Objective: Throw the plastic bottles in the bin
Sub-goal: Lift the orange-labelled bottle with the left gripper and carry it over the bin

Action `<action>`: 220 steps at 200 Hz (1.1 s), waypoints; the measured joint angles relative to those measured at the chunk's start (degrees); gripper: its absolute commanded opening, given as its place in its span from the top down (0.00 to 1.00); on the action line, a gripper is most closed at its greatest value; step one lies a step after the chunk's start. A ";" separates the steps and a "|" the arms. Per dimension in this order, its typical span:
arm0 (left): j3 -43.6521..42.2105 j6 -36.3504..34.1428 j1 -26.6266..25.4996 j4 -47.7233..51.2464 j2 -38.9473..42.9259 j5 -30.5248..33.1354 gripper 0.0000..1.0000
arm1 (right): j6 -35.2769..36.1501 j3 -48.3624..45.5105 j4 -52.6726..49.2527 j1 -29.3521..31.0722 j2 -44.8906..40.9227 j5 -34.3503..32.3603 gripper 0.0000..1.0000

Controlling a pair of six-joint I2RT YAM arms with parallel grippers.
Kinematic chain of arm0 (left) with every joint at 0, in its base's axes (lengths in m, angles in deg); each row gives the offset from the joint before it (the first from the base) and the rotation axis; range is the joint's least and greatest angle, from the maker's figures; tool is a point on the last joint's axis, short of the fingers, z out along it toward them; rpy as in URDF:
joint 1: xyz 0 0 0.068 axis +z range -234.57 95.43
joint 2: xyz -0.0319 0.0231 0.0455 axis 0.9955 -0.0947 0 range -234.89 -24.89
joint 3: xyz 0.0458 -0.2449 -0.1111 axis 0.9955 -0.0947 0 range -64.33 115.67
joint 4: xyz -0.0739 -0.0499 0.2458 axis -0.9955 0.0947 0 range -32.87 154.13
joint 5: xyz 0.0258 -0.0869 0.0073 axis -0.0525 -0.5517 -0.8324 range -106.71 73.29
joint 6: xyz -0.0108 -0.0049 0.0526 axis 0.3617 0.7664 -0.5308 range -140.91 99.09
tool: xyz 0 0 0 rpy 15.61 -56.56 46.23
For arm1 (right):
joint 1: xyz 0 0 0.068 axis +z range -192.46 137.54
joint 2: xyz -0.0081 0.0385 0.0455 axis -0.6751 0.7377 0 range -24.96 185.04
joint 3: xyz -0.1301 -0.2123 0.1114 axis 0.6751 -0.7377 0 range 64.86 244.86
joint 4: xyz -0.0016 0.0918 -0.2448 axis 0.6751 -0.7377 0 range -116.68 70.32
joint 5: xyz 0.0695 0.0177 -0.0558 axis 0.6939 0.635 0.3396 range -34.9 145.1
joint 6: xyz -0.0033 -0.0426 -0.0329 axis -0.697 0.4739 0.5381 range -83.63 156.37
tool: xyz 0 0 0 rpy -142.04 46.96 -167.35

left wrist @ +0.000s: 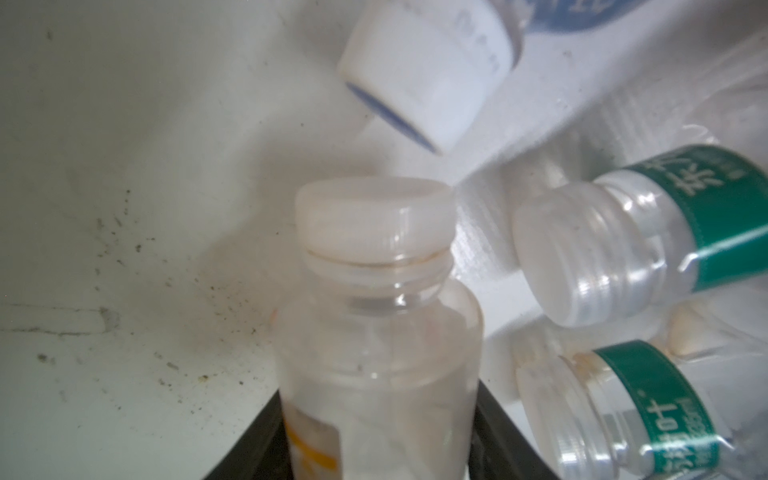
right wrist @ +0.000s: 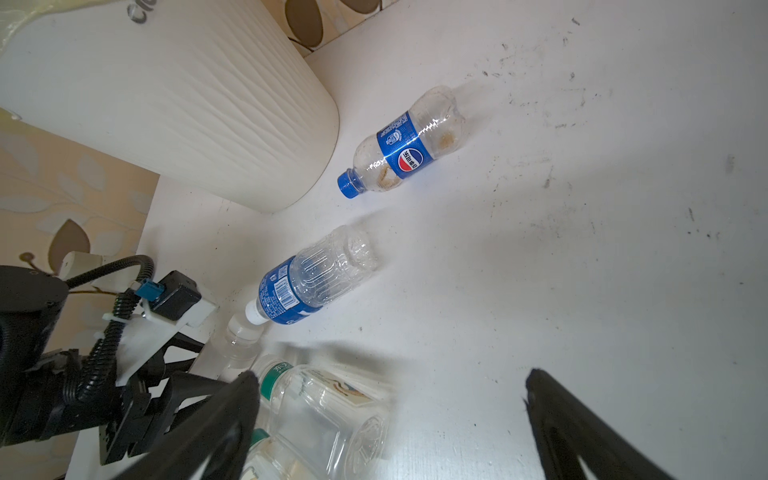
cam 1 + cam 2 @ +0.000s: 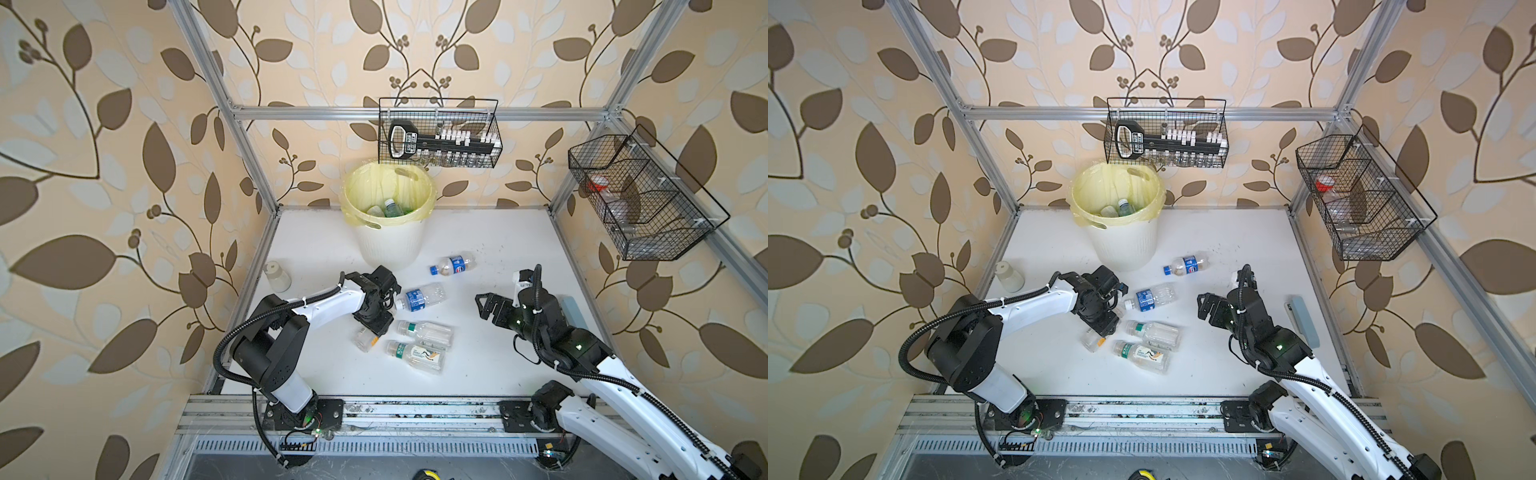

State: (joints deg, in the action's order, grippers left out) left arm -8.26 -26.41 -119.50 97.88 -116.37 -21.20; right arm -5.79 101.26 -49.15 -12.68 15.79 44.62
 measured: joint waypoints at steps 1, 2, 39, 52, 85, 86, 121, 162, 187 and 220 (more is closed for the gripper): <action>0.04 0.00 0.00 0.09 0.00 0.00 0.47 | 0.00 0.00 0.00 -0.02 0.00 0.00 0.00; 0.07 0.00 0.00 0.11 0.00 0.00 0.47 | 0.00 0.02 0.00 -0.02 0.00 0.00 0.00; 2.95 0.00 0.00 3.28 1.40 0.02 0.47 | 0.00 -0.57 0.11 -0.31 -0.26 0.02 0.00; 4.57 -0.02 0.00 4.35 1.99 0.00 0.48 | 0.00 -1.07 0.17 -0.31 -0.28 0.07 0.00; 5.84 0.20 0.00 5.66 5.14 0.00 0.48 | 0.00 -1.73 0.33 -0.33 -0.28 0.46 0.00; 5.84 0.20 0.00 5.70 5.25 0.02 0.48 | 0.02 -1.75 0.33 -0.33 -0.28 0.46 0.00; 7.02 0.15 0.00 7.61 10.34 0.33 0.48 | 0.02 -2.36 0.66 -0.57 -0.28 0.66 0.00; 12.68 0.15 0.02 9.92 11.78 0.61 0.51 | 0.02 -3.19 1.27 -0.76 -0.22 1.27 0.00; 13.79 0.15 0.02 11.04 12.96 0.55 0.58 | 0.00 -3.19 1.70 -0.92 -0.15 1.57 0.00; 16.00 -0.76 0.04 13.53 13.11 0.74 0.66 | 0.00 -3.19 1.88 -0.94 0.15 1.95 0.00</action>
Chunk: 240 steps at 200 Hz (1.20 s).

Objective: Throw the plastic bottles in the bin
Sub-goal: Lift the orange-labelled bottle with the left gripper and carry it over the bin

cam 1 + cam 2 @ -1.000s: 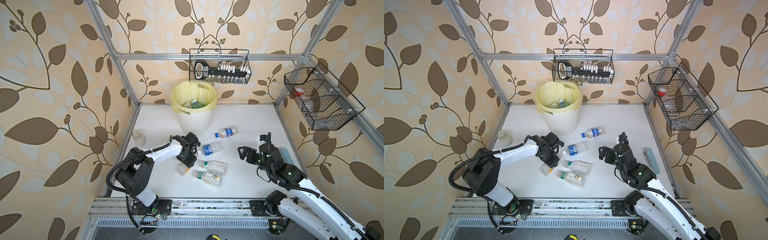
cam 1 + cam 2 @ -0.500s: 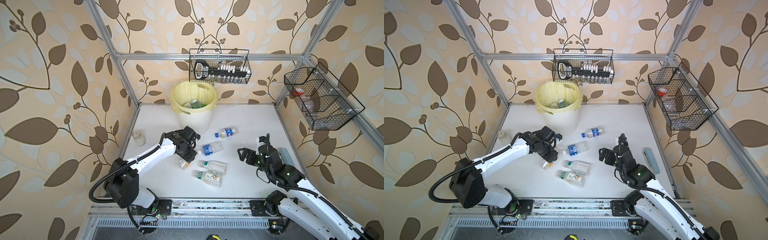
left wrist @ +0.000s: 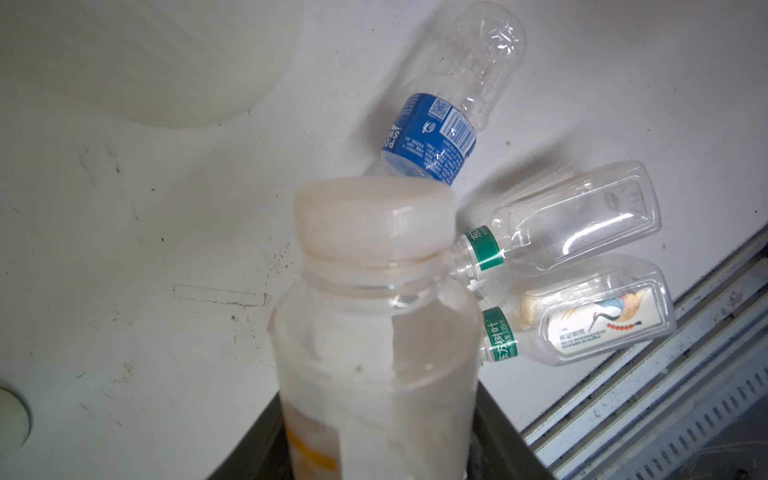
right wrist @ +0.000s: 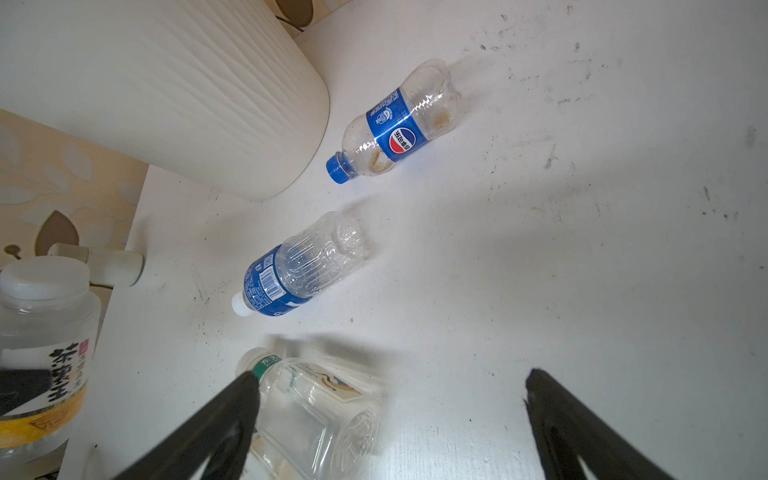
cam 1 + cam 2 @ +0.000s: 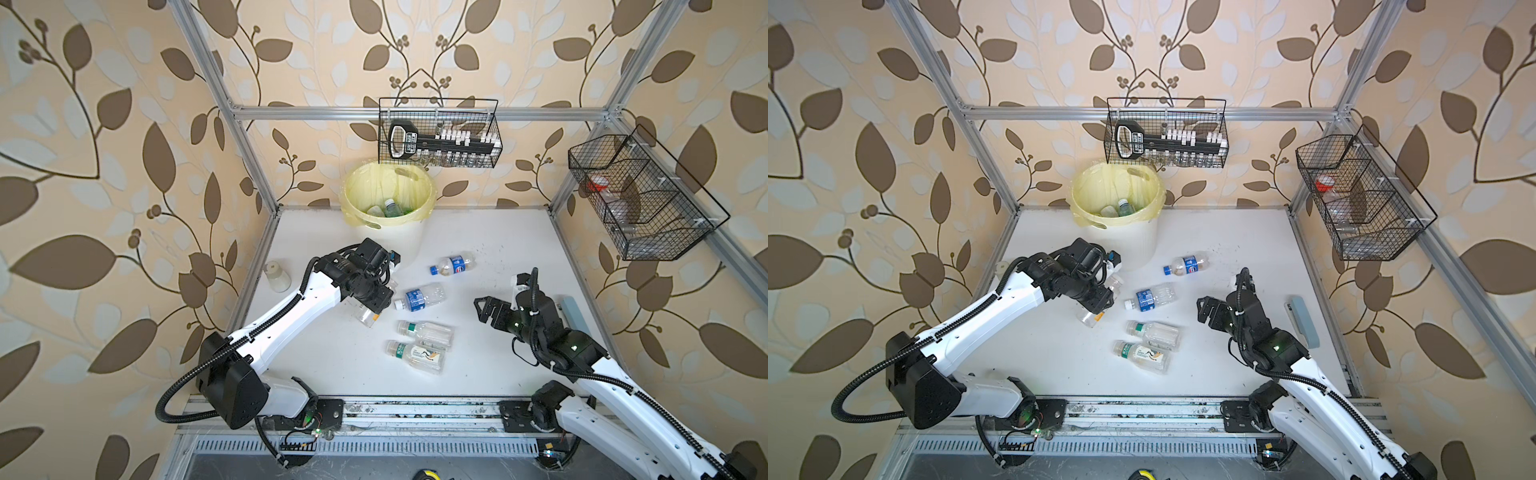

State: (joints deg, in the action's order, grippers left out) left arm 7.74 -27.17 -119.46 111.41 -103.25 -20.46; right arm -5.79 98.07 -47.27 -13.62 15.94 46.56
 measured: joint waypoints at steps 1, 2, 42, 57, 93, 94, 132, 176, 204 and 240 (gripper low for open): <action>0.11 -0.04 0.00 0.11 0.02 0.02 0.66 | 0.00 0.00 0.00 0.00 0.00 0.00 0.00; 0.15 -0.07 0.00 0.17 0.02 0.02 0.66 | 0.00 0.00 0.00 0.00 0.00 0.00 0.00; 1.53 -2.34 0.00 1.81 0.28 1.77 0.78 | -0.02 0.00 0.00 0.00 0.04 0.02 0.00; 2.32 -2.99 0.07 3.04 0.66 2.54 0.82 | -0.02 0.00 0.00 0.00 0.04 0.02 0.00; 5.27 -4.13 0.13 4.00 3.37 4.57 0.88 | -0.22 0.00 0.02 0.00 0.15 0.04 0.00; 5.31 -4.15 0.13 3.98 3.54 4.61 0.88 | -0.22 0.00 0.02 0.00 0.15 0.07 0.00; 5.77 -5.62 2.34 4.74 6.43 5.79 1.00 | -0.28 0.00 0.57 -0.04 0.85 0.66 0.00; 9.22 -5.81 10.73 5.95 4.46 2.60 1.00 | -0.31 0.00 0.63 -0.04 1.18 1.14 0.00; 12.52 -5.75 14.97 6.03 3.54 0.74 1.00 | -0.31 0.20 0.42 -0.04 1.18 1.14 0.00; 16.22 -5.05 18.25 5.97 3.37 -1.25 1.00 | -0.37 0.33 0.35 -0.04 1.18 1.14 0.00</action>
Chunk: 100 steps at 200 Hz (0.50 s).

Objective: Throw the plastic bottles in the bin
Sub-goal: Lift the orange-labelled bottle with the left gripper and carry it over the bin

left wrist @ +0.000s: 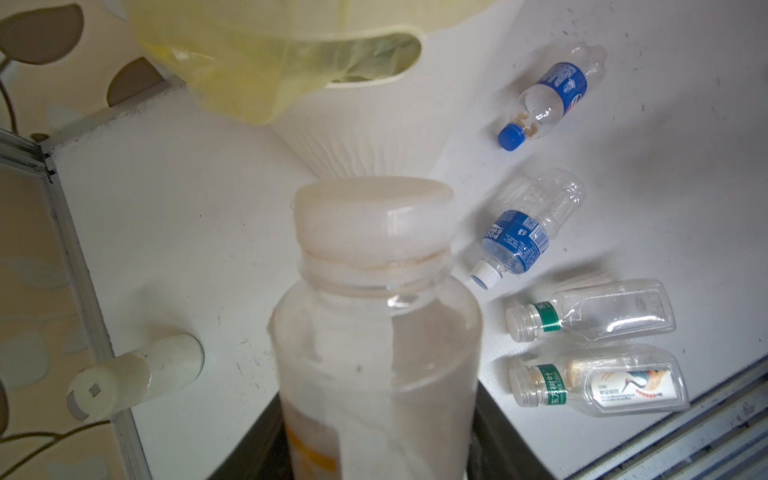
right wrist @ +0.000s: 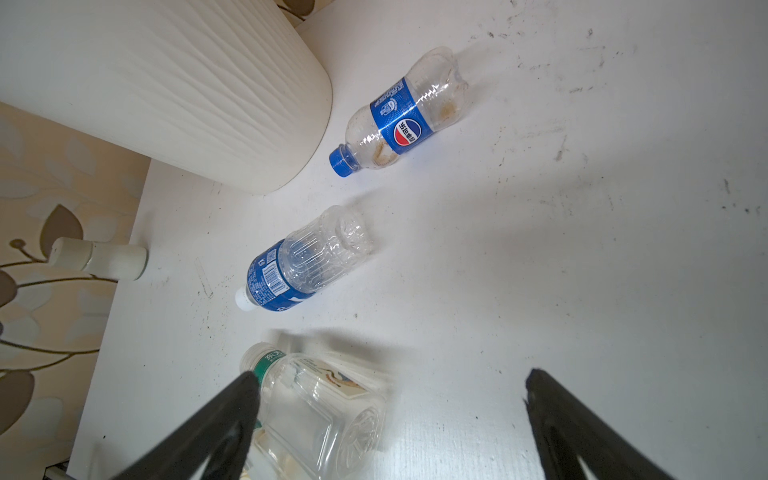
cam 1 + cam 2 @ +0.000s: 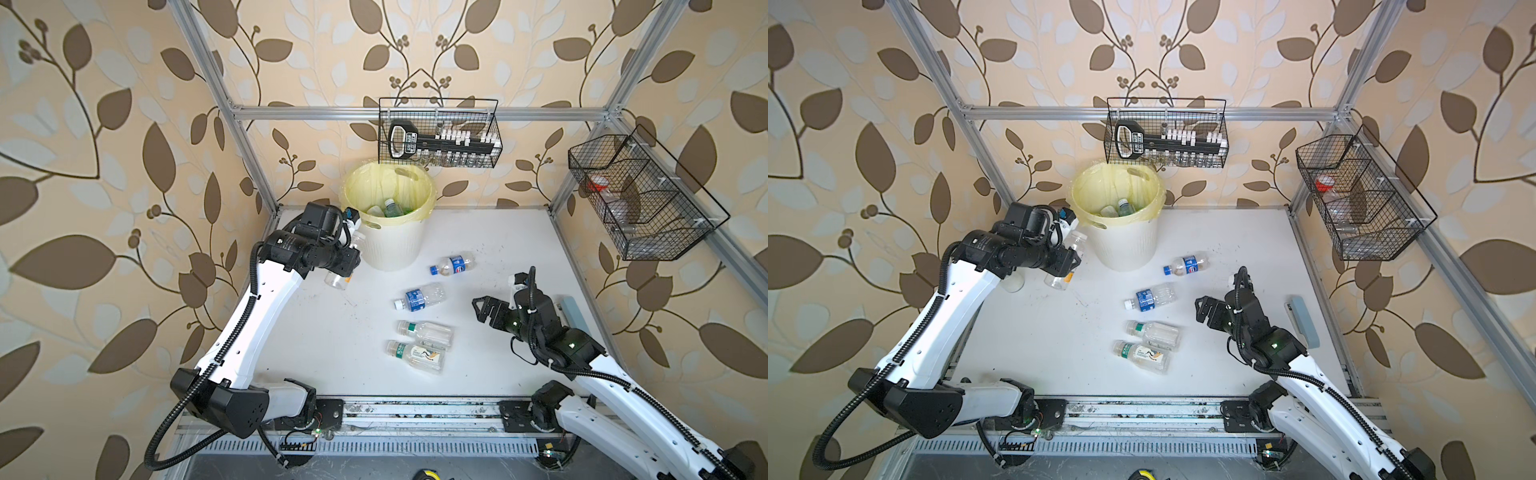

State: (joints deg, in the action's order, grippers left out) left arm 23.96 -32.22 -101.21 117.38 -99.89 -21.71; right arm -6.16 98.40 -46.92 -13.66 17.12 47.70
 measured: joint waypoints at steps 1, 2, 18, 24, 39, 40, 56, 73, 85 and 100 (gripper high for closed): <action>0.04 0.02 0.07 0.00 -0.02 -0.07 1.00 | -0.02 0.00 0.00 0.00 0.00 0.00 0.00; 0.11 0.11 0.22 0.00 -0.02 -0.17 1.00 | -0.04 0.00 0.00 0.00 0.02 0.00 0.00; 0.57 1.25 1.53 -0.02 -0.28 -1.22 1.00 | -0.11 0.00 0.02 0.00 0.24 0.02 0.00; 0.70 1.68 2.19 -0.02 -0.55 -1.77 1.00 | -0.11 0.00 0.04 0.00 0.39 0.07 0.00; 1.40 3.04 3.76 -0.02 -1.44 -3.39 1.00 | -0.11 0.00 0.07 0.00 0.83 0.35 0.00; 1.49 3.15 4.00 -0.02 -1.57 -3.63 1.00 | -0.11 0.00 0.04 0.00 0.85 0.37 0.00; 2.84 4.79 6.21 0.02 -2.67 -5.62 1.00 | -0.13 0.00 0.04 0.00 1.05 0.39 0.00; 4.90 6.86 8.98 -0.04 -3.56 -7.91 1.00 | -0.11 0.02 0.04 0.00 1.07 0.42 0.00; 6.32 8.57 11.30 -0.11 -3.85 -10.01 1.00 | -0.13 0.04 0.02 0.00 1.07 0.42 0.00; 7.78 10.67 14.56 -0.28 -4.04 -13.03 1.00 | -0.11 0.11 0.04 0.00 1.07 0.42 0.00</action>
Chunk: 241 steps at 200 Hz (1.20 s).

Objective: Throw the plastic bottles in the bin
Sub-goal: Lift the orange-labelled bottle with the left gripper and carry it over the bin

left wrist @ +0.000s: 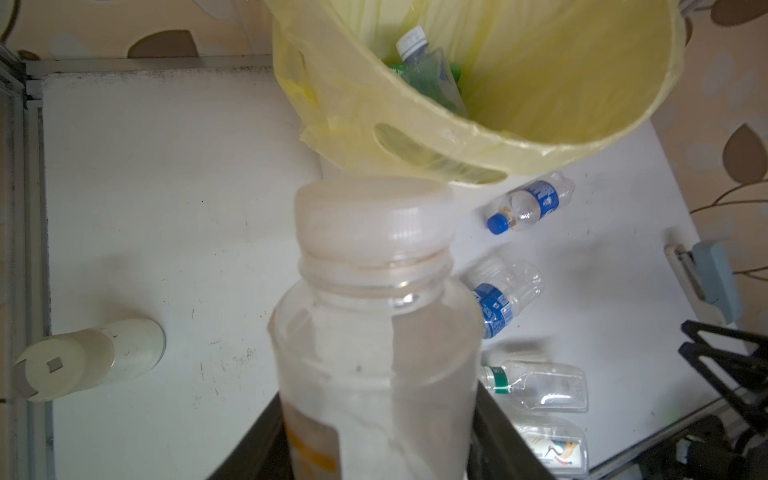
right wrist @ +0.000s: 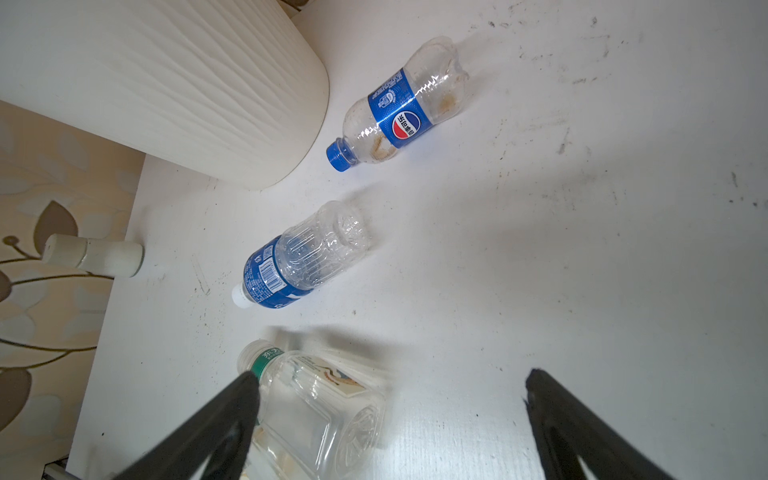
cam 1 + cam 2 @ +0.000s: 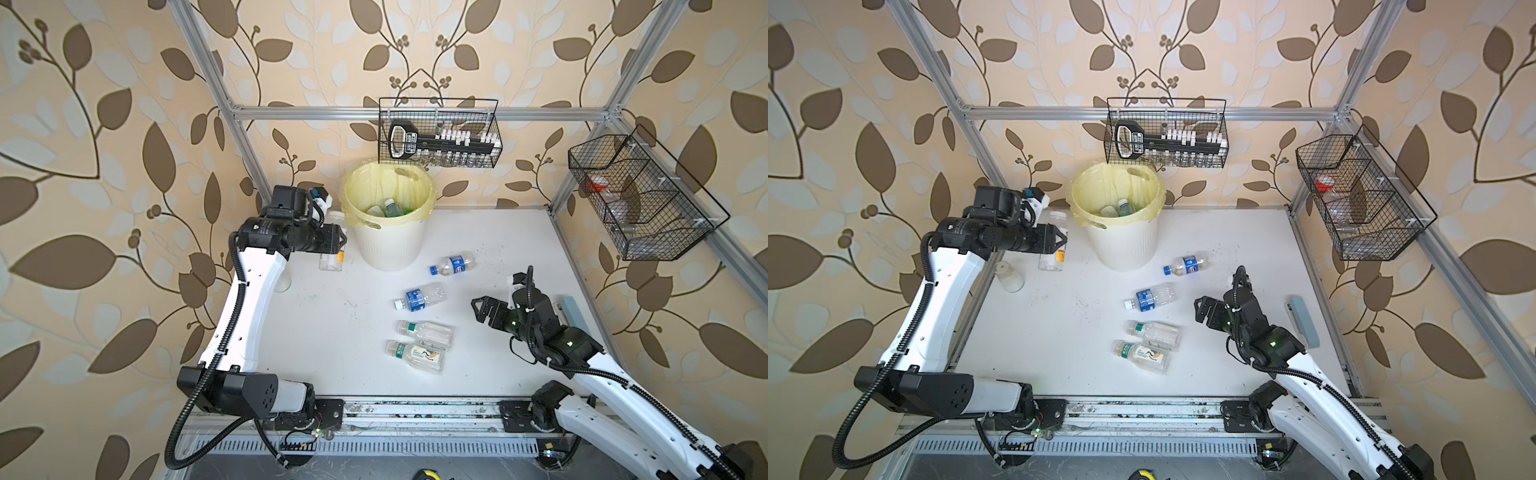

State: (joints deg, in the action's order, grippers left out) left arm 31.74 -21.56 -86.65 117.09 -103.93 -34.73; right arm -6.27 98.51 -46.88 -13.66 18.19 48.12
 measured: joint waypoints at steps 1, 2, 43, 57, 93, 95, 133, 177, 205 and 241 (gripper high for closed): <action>0.04 0.11 0.15 -0.02 0.00 -0.13 1.00 | -0.02 0.00 0.00 0.00 0.00 0.00 0.00; 0.15 0.39 0.46 -0.07 0.00 -0.46 1.00 | 0.00 0.00 0.00 0.00 0.00 0.00 0.00; 0.79 6.97 9.51 -1.64 -0.33 -9.97 0.91 | 0.00 0.00 -0.02 0.00 -0.02 0.00 0.00; -0.04 8.24 10.75 -2.62 -0.17 -12.11 0.91 | 0.00 0.00 -0.02 0.00 -0.02 -0.02 0.00; -7.13 10.29 10.75 -5.40 2.99 -15.10 0.90 | 0.04 0.02 -0.02 0.00 -0.02 0.00 0.00; -7.56 10.45 10.78 -5.60 3.28 -15.19 0.90 | 0.04 0.02 -0.02 0.00 -0.02 -0.02 0.00; -12.26 12.39 10.75 -8.48 8.09 -16.13 0.91 | 0.09 0.15 -0.09 0.00 0.00 0.00 0.00; -7.74 15.15 9.90 -11.80 5.51 -16.96 0.92 | 0.26 0.72 -0.96 0.00 0.13 -0.02 0.00; 6.84 15.58 4.15 -12.66 -4.31 -13.00 0.87 | 0.28 1.05 -1.62 0.00 -0.09 -0.04 0.00; 30.69 15.93 -4.42 -13.97 -22.80 -8.28 0.01 | 0.46 1.09 -3.13 0.00 -0.68 -0.17 0.00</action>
State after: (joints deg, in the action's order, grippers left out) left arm 62.43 -5.62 -91.07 103.13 -126.73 -43.02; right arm -5.81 99.60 -50.00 -13.66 17.52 47.94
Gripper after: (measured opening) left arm 0.603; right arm 0.999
